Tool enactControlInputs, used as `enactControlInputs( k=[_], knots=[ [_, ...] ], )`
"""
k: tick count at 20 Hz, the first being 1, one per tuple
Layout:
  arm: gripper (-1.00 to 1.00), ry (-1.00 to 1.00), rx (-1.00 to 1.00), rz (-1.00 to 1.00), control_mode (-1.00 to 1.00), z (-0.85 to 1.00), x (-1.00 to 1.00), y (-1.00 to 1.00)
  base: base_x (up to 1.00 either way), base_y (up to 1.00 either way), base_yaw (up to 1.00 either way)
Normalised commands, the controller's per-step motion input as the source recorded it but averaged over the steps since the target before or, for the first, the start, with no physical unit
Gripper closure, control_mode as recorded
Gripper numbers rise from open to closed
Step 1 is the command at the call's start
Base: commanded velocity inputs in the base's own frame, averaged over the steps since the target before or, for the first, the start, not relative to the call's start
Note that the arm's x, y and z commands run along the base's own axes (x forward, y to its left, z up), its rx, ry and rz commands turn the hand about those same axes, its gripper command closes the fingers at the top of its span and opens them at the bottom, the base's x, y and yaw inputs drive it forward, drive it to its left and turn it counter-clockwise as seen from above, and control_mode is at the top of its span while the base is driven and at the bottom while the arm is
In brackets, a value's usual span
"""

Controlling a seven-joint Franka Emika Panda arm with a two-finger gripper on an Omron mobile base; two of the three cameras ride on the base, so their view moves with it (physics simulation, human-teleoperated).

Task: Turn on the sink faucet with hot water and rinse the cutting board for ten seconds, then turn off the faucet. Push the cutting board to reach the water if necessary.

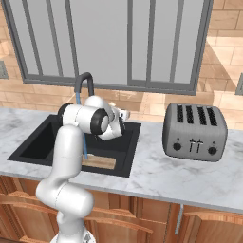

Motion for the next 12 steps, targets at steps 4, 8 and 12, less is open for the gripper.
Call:
enactControlInputs(
  k=[4, 8, 12],
  knots=[
    [-1.0, 0.0, 0.0, 0.0, -1.0, 0.0, 0.0, 0.0, 0.0, 0.0, 0.0],
    [-1.0, 0.0, 0.0, 0.0, -1.0, 0.0, 0.0, 0.0, 0.0, 0.0, 0.0],
    [-1.0, 0.0, 0.0, 0.0, -1.0, 0.0, 0.0, 0.0, 0.0, 0.0, 0.0]
  ],
)
